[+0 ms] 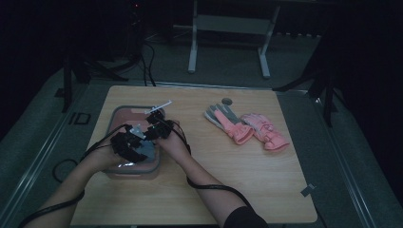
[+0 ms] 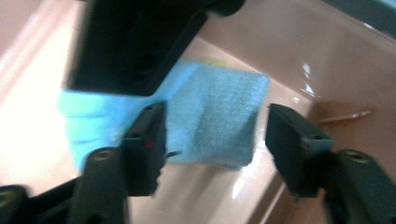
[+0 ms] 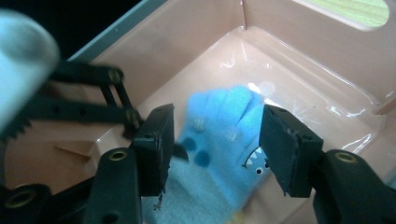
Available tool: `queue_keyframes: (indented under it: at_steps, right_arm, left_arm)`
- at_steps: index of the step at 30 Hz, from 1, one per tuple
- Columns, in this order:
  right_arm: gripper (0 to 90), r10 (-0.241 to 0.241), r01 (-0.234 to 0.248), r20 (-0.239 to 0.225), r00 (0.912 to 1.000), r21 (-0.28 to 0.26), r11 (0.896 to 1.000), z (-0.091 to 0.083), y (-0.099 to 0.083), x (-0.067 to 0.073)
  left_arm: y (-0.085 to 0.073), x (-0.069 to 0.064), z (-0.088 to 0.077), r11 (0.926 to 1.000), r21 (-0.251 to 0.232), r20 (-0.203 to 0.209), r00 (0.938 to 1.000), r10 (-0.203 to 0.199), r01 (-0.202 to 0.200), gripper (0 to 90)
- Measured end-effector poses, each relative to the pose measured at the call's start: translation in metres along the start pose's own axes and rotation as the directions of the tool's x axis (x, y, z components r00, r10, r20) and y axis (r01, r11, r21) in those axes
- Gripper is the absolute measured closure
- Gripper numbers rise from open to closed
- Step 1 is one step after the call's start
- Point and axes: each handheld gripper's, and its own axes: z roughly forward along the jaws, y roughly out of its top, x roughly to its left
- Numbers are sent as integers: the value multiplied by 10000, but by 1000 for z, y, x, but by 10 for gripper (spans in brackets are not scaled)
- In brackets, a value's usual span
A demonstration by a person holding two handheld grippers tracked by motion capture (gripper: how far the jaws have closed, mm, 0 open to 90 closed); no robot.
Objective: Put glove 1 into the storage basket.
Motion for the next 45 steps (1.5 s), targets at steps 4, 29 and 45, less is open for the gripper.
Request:
queue_keyframes:
  at_steps: [4, 29, 45]
  right_arm:
    - [390, -82, 81, -87, 9999, -131, 9999, -8, -2, 1]
    - [201, -742, 706, -307, 9968, -1061, 9918, -95, -38, -22]
    - [149, -638, 694, 427, 9970, -1463, 9868, -150, -76, -55]
  left_arm:
    - [-6, 1, -14, 9936, -835, 242, 9969, -742, 760, 256]
    - [37, -50, -29, 9501, -2989, 1000, 9931, -619, 893, 138]
    - [70, -86, -12, 9452, -3227, 1190, 9928, -110, 492, 138]
